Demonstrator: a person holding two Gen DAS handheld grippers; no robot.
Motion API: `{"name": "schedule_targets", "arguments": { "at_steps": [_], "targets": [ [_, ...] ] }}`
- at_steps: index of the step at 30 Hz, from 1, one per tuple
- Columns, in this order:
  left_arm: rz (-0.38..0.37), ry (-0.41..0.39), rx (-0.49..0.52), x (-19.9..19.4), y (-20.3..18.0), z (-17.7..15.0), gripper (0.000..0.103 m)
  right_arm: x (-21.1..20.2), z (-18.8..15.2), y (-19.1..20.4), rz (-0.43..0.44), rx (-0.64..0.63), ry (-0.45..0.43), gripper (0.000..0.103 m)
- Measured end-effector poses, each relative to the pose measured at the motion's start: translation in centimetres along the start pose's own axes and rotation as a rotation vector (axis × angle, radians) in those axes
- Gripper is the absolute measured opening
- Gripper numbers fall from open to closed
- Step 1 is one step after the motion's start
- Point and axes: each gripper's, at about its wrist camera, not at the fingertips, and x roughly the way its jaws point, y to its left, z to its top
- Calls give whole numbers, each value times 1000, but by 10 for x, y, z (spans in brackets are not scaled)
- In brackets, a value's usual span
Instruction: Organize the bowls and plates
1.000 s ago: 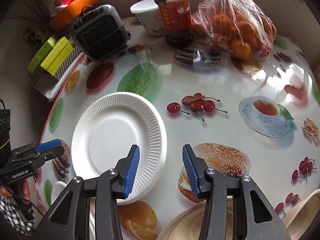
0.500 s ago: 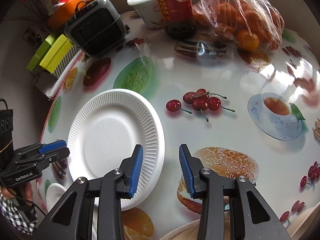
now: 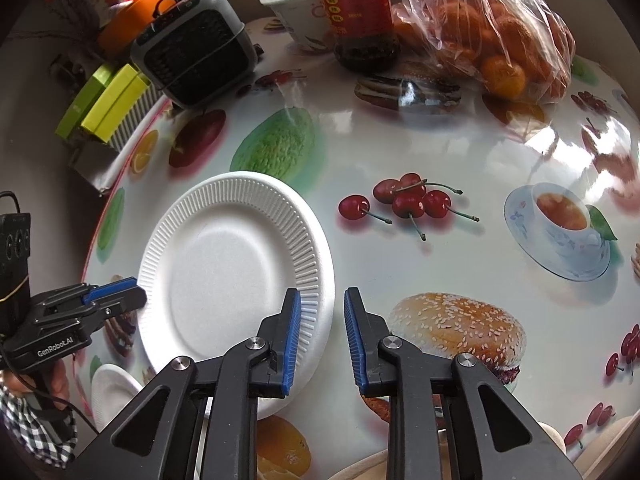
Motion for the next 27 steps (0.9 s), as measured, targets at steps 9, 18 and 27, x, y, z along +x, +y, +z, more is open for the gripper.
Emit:
{"name": "schedule_targets", "arguments": {
  "at_steps": [9, 18, 27],
  "targets": [
    [4, -3, 2, 0, -1, 1, 17, 0, -1, 1, 5, -1, 3, 21],
    [6, -6, 5, 0, -2, 1, 17, 0, -1, 1, 7, -1, 3, 19],
    [7, -8, 8, 1, -2, 1, 17, -1, -1, 1, 9, 3, -1, 19]
  ]
}}
